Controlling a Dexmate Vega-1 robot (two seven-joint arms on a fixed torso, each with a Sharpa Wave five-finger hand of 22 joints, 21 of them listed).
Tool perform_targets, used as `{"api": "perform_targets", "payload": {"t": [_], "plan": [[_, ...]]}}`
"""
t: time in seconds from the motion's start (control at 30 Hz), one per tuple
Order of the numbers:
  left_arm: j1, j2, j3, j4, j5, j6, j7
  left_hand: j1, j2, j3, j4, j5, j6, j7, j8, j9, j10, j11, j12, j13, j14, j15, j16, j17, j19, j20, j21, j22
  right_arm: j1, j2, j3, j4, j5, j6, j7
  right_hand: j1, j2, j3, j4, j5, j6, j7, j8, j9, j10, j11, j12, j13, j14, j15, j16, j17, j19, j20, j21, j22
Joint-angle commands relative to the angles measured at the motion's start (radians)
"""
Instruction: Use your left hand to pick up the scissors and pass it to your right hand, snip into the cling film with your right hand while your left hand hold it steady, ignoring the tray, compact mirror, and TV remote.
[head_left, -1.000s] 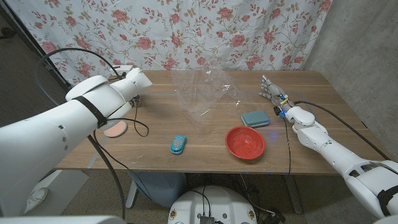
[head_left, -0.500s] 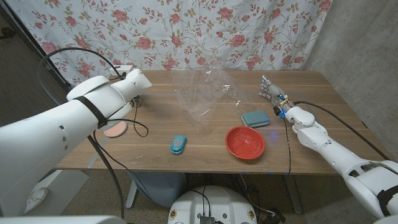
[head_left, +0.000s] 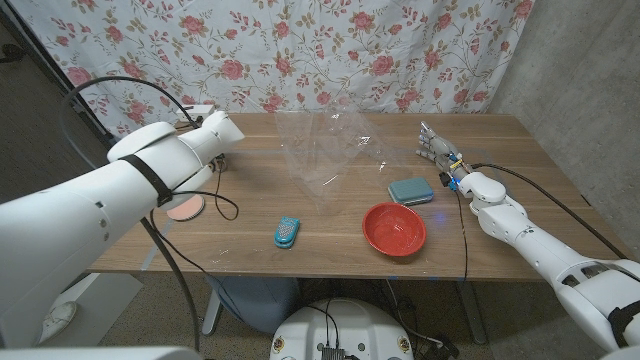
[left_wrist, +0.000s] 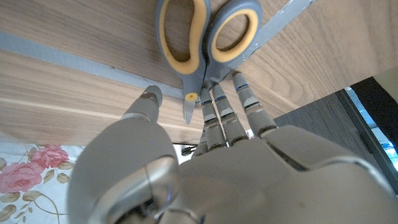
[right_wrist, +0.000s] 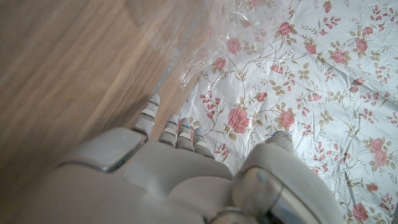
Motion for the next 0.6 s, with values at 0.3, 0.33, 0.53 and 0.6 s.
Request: {"api": "perform_targets", "payload": {"t": [0.3, 0.33, 0.53, 0.6], "plan": [[0.021, -0.001, -0.017, 0.004, -0.024, -0.045, 0.026, 0.084, 0.019, 0.028, -0.002, 0.026, -0.006, 0.012, 0.022, -0.001, 0.023, -0.029, 0.007, 0.006, -0.006, -0.015, 0.008, 0.004, -0.002, -0.006, 0.010, 0.005, -0.020, -0.014, 0.005, -0.037, 0.004, -0.021, -0.013, 0.005, 0.008, 0.004, -0.004, -0.003, -0.001, 0.002, 0.003, 0.004, -0.008, 0.000, 0.004, 0.001, -0.008, 0.005, 0.003, 0.002, -0.005, 0.005, 0.006, 0.001], [0.021, 0.000, -0.016, 0.004, -0.025, -0.050, 0.024, 0.089, 0.021, 0.029, -0.001, 0.028, -0.005, 0.014, 0.023, -0.001, 0.023, -0.027, 0.007, 0.006, -0.006, -0.016, 0.008, 0.004, -0.002, -0.006, 0.011, 0.005, -0.020, -0.014, 0.005, -0.038, 0.004, -0.021, -0.013, 0.005, 0.008, 0.004, -0.004, -0.003, -0.001, 0.002, 0.003, 0.004, -0.009, 0.000, 0.004, 0.001, -0.007, 0.005, 0.003, 0.002, -0.005, 0.005, 0.006, 0.001], [0.021, 0.005, -0.002, 0.006, -0.024, -0.086, 0.006, 0.103, 0.019, 0.029, -0.001, 0.033, -0.004, 0.015, 0.025, -0.001, 0.025, -0.035, 0.007, 0.007, -0.016, -0.025, 0.006, 0.005, -0.008, -0.011, 0.011, 0.005, -0.022, -0.015, 0.006, -0.044, 0.004, -0.024, -0.017, 0.004, 0.008, 0.004, -0.004, -0.003, -0.001, 0.002, 0.004, 0.004, -0.008, 0.000, 0.004, 0.001, -0.007, 0.005, 0.003, 0.002, -0.005, 0.005, 0.006, 0.001], [0.020, 0.006, -0.003, 0.007, -0.030, -0.097, 0.004, 0.109, 0.020, 0.030, 0.000, 0.035, -0.003, 0.016, 0.026, -0.001, 0.024, -0.035, 0.006, 0.007, -0.022, -0.026, 0.004, 0.006, -0.013, -0.013, 0.010, 0.005, -0.024, -0.017, 0.006, -0.049, 0.003, -0.026, -0.019, 0.004, 0.008, 0.004, -0.004, -0.003, -0.001, 0.002, 0.004, 0.004, -0.008, -0.001, 0.004, 0.001, -0.007, 0.005, 0.003, 0.002, -0.005, 0.005, 0.006, 0.001]]}}
